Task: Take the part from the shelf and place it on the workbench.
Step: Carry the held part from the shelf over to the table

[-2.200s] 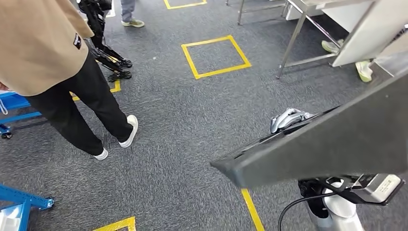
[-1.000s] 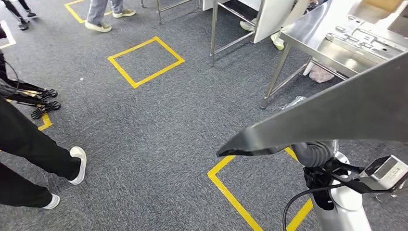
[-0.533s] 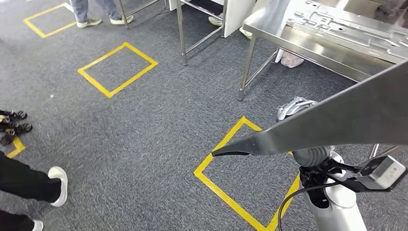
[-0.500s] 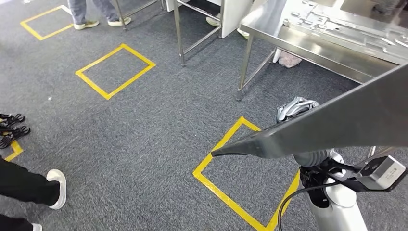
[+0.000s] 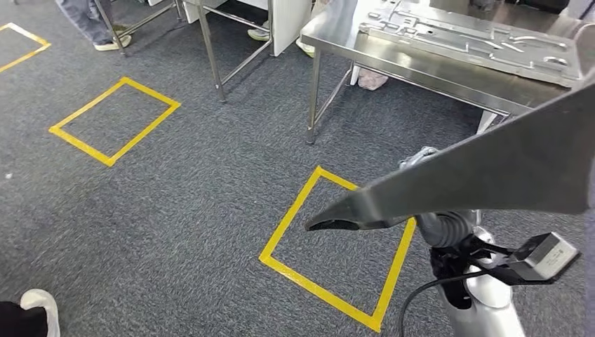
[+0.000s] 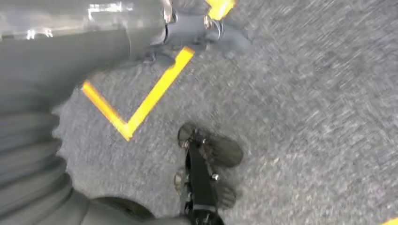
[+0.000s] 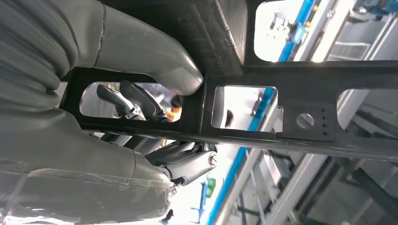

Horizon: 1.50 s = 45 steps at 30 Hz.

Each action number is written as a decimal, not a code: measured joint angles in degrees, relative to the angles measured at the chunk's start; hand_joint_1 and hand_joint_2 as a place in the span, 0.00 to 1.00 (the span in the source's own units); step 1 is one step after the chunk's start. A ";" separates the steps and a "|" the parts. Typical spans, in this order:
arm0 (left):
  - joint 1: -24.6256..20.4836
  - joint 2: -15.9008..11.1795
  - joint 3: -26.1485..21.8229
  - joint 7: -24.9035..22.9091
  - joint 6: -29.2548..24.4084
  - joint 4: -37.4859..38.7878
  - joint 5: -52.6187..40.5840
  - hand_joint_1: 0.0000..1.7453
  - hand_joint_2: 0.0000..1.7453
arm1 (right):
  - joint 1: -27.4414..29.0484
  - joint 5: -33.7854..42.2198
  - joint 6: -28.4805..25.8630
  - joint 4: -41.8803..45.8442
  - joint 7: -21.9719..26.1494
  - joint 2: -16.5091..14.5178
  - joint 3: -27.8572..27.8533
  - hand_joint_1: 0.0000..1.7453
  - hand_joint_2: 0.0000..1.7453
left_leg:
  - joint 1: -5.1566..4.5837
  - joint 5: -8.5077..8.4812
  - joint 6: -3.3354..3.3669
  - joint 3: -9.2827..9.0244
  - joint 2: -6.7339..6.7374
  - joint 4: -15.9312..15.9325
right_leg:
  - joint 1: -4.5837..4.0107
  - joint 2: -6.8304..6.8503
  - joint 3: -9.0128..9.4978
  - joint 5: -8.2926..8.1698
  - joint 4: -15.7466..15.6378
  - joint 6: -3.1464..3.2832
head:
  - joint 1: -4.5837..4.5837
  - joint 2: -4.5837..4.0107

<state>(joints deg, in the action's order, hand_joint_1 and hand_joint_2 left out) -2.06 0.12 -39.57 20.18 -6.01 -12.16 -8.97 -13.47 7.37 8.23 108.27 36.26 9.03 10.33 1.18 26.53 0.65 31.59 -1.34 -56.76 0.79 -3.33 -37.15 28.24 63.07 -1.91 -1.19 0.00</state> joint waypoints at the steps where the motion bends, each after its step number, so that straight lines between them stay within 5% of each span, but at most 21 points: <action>1: 0.00 -0.01 -0.08 -0.15 0.28 0.01 -0.01 0.00 1.00 | -0.48 0.05 0.01 -0.14 -0.26 -0.01 0.01 1.00 1.00 | -0.10 0.01 0.19 0.02 0.76 0.05 | -0.01 1.53 -1.96 1.89 3.95 -0.12 | -0.20 0.00; 3: 0.02 -0.04 -0.21 -0.55 0.79 0.01 -0.03 0.00 1.00 | -1.23 0.26 0.08 -0.59 -0.85 -0.03 0.03 1.00 1.00 | -0.26 0.09 0.29 0.05 2.36 0.02 | 0.14 2.71 -5.10 4.02 10.40 -0.35 | -0.24 0.00; 4: -0.02 -0.04 -0.26 -0.71 1.02 0.01 -0.03 0.00 1.00 | -1.55 0.37 0.13 -0.85 -1.10 -0.03 0.05 1.00 1.00 | -0.28 0.15 0.27 0.04 3.11 -0.02 | 0.18 2.94 -5.30 3.59 10.89 -0.40 | -0.25 0.00; 7: -0.30 -0.01 -0.31 -0.82 1.34 0.01 0.03 0.00 1.00 | -2.86 0.53 0.19 -1.51 -1.43 -0.03 0.17 1.00 1.00 | -0.38 0.45 -0.14 -0.16 4.91 -0.19 | -0.06 5.06 0.19 -1.32 0.68 0.04 | -0.26 0.01; 9: -0.45 0.02 -0.36 -0.81 1.47 0.01 0.11 0.00 1.00 | -3.75 0.59 0.19 -1.80 -1.44 -0.11 0.31 1.00 1.00 | -0.66 0.74 -0.69 -0.32 5.85 -0.33 | -0.55 6.61 3.05 -2.89 -4.96 0.80 | -0.21 0.00; 12: -0.55 0.03 -0.42 -0.72 2.07 0.01 0.12 0.00 1.00 | -4.15 0.66 0.25 -2.17 -1.44 -0.29 0.43 1.00 1.00 | -0.82 1.04 -1.62 -0.56 7.12 -0.31 | -0.73 5.47 3.12 -3.04 -5.71 1.74 | -0.17 0.01; 14: -0.62 0.08 -0.42 -0.58 2.44 0.00 -0.01 0.00 1.00 | -4.17 0.65 0.35 -2.38 -1.43 -0.37 0.49 1.00 1.00 | -0.61 2.58 -2.20 0.02 5.67 -2.21 | -0.41 4.37 3.34 -3.34 -6.17 2.38 | -0.05 0.01; 17: -0.39 0.14 -0.42 -0.50 2.64 0.01 -0.22 0.00 1.00 | -4.02 0.58 0.55 -2.84 -1.42 -0.72 0.69 1.00 1.00 | -0.34 7.76 -2.69 4.79 2.27 -12.66 | -0.32 2.71 3.39 -3.52 -6.29 2.95 | 0.18 0.01; 19: -0.17 0.14 -0.43 -0.51 2.68 0.01 -0.38 0.00 1.00 | -3.72 0.51 0.67 -3.27 -1.43 -0.87 0.79 1.00 1.00 | -0.32 8.32 -2.79 7.25 1.78 -17.00 | -0.41 1.28 3.34 -3.51 -6.11 3.00 | 0.19 0.00; 21: -0.11 0.14 -0.43 -0.51 2.82 0.01 -0.49 0.00 1.00 | -3.59 0.50 0.84 -3.69 -1.43 -0.96 0.82 1.00 1.00 | -0.28 4.58 -2.61 5.73 1.24 -12.58 | -0.43 -0.22 3.36 -3.44 -5.85 2.90 | 0.20 0.00; 23: -0.14 0.11 -0.44 -0.52 3.00 0.01 -0.50 0.00 1.00 | -3.64 0.49 0.97 -4.08 -1.43 -1.11 0.84 1.00 1.00 | -0.14 1.04 -2.15 2.46 -0.97 -4.76 | -0.44 -1.57 3.22 -3.34 -5.52 2.60 | 0.18 0.01; 25: -0.16 0.10 -0.45 -0.56 3.27 0.01 -0.50 0.00 1.00 | -3.68 0.39 1.02 -4.40 -1.40 -1.25 0.85 1.00 1.00 | -0.20 0.30 -1.58 1.07 -2.38 -1.34 | -0.35 -2.64 2.83 -3.41 -5.34 1.97 | 0.19 0.01; 27: -0.31 0.11 -0.45 -0.55 3.77 0.01 -0.57 0.00 1.00 | -3.71 0.08 0.99 -4.61 -1.37 -1.28 0.85 1.00 1.00 | -0.27 0.16 -0.89 0.93 -1.65 -0.99 | -0.16 -3.46 2.55 -3.65 -5.51 1.16 | 0.21 0.00; 30: -0.55 0.16 -0.45 -0.32 4.66 0.01 -0.80 0.00 1.00 | -3.97 -0.22 0.92 -4.66 -1.34 -1.23 0.78 1.00 1.00 | 0.04 -0.55 0.25 0.55 -0.35 0.03 | -0.10 -0.62 0.93 -1.37 -2.08 0.33 | -0.03 0.01; 32: -0.40 0.15 -0.45 -0.05 5.21 0.01 -1.06 0.00 1.00 | -4.03 -0.21 0.92 -4.71 -1.31 -1.21 0.75 1.00 1.00 | -0.06 -0.65 0.54 0.58 0.40 0.17 | 0.11 2.13 -2.57 2.52 5.58 -0.20 | -0.29 0.00; 34: -0.21 0.15 -0.45 0.13 5.59 0.01 -1.31 0.00 1.00 | -3.69 -0.20 0.90 -4.80 -1.28 -1.19 0.71 1.00 1.00 | -0.11 -0.60 0.50 0.65 1.05 0.11 | 0.36 2.79 -5.02 4.12 10.82 -0.66 | -0.31 0.00; 35: -0.19 0.15 -0.45 0.18 5.73 0.01 -1.39 0.00 1.00 | -3.53 -0.19 0.89 -4.83 -1.27 -1.17 0.68 1.00 1.00 | -0.11 -0.55 0.44 0.64 1.32 0.08 | 0.44 2.87 -4.72 3.34 10.33 -0.76 | -0.31 0.00; 37: -0.26 0.16 -0.45 0.24 5.97 0.01 -1.55 0.00 1.00 | -3.41 -0.18 0.85 -4.84 -1.21 -1.15 0.56 1.00 1.00 | -0.11 -0.38 0.18 0.54 1.65 -0.04 | 0.49 3.14 -0.99 -0.29 3.40 -0.65 | -0.32 0.00; 40: -0.37 0.16 -0.45 0.35 6.18 0.01 -1.77 0.00 1.00 | -3.43 -0.18 0.64 -4.84 -0.91 -1.13 0.31 1.00 1.00 | -0.42 0.00 -0.66 0.54 1.90 -0.40 | 0.02 3.72 3.50 -2.79 -5.28 0.28 | -0.27 0.00; 43: -0.38 0.15 -0.45 0.46 6.21 0.01 -1.86 0.00 1.00 | -3.26 -0.18 0.31 -4.84 -0.51 -0.99 0.14 1.00 1.00 | -0.41 0.24 -1.69 0.49 2.06 -0.45 | -0.09 3.47 3.57 -2.75 -5.82 1.30 | -0.24 0.00; 45: -0.40 0.14 -0.43 0.56 6.23 0.01 -1.96 0.00 1.00 | -3.17 -0.17 0.16 -4.84 -0.32 -0.87 0.03 1.00 1.00 | -0.30 1.99 -2.23 1.49 1.99 -2.97 | 0.14 3.37 3.91 -2.89 -6.26 2.00 | -0.10 0.00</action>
<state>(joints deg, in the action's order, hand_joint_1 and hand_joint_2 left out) -2.46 0.26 -40.00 20.74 0.22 -12.15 -10.93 -16.64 7.20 8.39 103.43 35.94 8.16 10.36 0.88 28.52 -1.58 33.09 0.65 -59.73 0.93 0.04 -33.23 25.35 56.82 0.09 -1.29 0.01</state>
